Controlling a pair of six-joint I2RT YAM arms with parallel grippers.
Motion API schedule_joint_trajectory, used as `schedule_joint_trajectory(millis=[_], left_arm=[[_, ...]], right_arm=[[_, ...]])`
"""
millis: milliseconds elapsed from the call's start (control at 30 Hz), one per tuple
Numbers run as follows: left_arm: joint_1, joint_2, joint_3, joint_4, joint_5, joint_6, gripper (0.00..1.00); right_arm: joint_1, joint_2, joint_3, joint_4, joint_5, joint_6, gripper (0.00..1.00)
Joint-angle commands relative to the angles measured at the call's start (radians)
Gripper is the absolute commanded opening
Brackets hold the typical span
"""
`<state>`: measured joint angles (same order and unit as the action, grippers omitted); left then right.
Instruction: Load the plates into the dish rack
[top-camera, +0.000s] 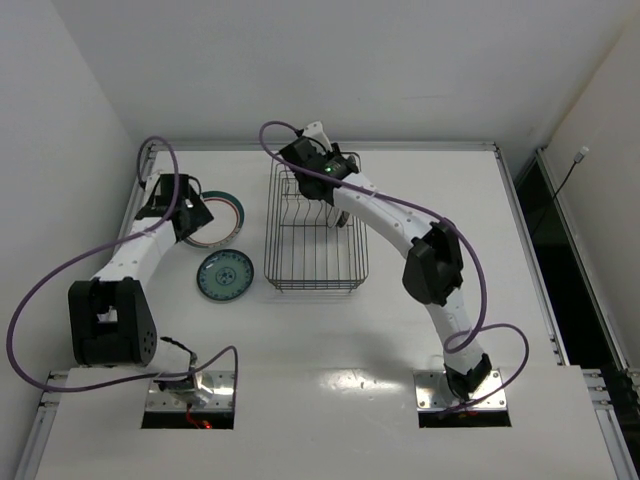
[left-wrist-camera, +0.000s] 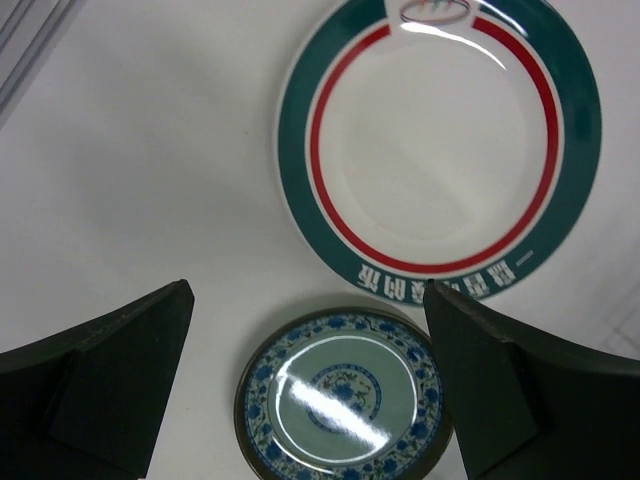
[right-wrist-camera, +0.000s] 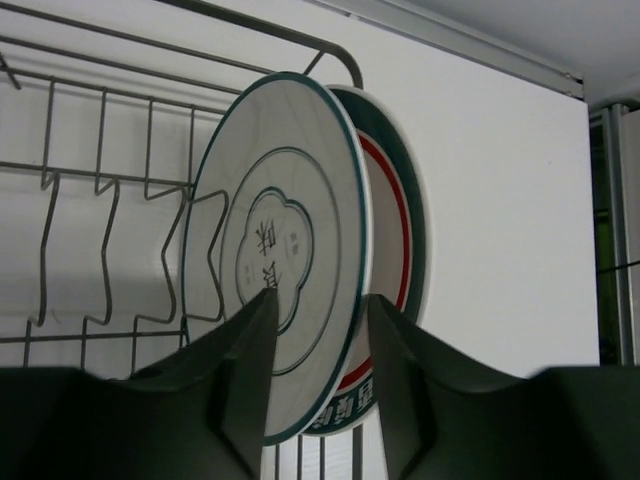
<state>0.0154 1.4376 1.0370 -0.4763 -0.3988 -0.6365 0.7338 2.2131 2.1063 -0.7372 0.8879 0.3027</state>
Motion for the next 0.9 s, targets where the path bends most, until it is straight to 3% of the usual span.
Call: schedule_joint_trajectory(millis=[0,133,300,467,600,633,700,767,800,867], left_arm=[[0.078,0.02,0.018,0.067,0.107,-0.02,1.0],[0.219,0.029,-0.072,0.227,0.343,-0.029,1.0],[0.288,0.095,-0.143,0.356,0.562,-0.066,1.0],[0.299,0.219,-0.141,0.422,0.624,-0.117,0.94],[0.299,0.264,-0.141,0.492,0.634,-0.144,0.79],[0.299,0.283,-0.141,0.492,0.618,-0.153,0.68],[0.299,0.309,-0.12,0.492,0.608,-0.154,0.53],[0.299,0.349,-0.091,0.492,0.607,-0.154,0.45],[0.299,0.359,-0.081,0.481,0.607,-0.163,0.33],[0.299,0.382,-0.057,0.481,0.607,-0.163,0.19]], right_arm=[[0.004,-0.078,0.011,0.013,-0.075,0.033,0.4],[0.013,-0.145,-0.002,0.024,-0.108,0.024,0.59],[0.013,-0.266,-0.074,0.087,-0.199,0.024,0.65],[0.013,-0.397,-0.207,0.16,-0.257,0.044,0.67],[0.013,-0.446,-0.25,0.17,-0.276,0.062,0.67],[0.013,-0.46,-0.25,0.17,-0.286,0.062,0.67],[0.004,-0.471,-0.259,0.17,-0.297,0.062,0.69],[0.004,-0.48,-0.269,0.17,-0.307,0.062,0.69],[0.004,-0.48,-0.279,0.17,-0.307,0.062,0.69],[0.004,-0.48,-0.29,0.17,-0.319,0.071,0.69]])
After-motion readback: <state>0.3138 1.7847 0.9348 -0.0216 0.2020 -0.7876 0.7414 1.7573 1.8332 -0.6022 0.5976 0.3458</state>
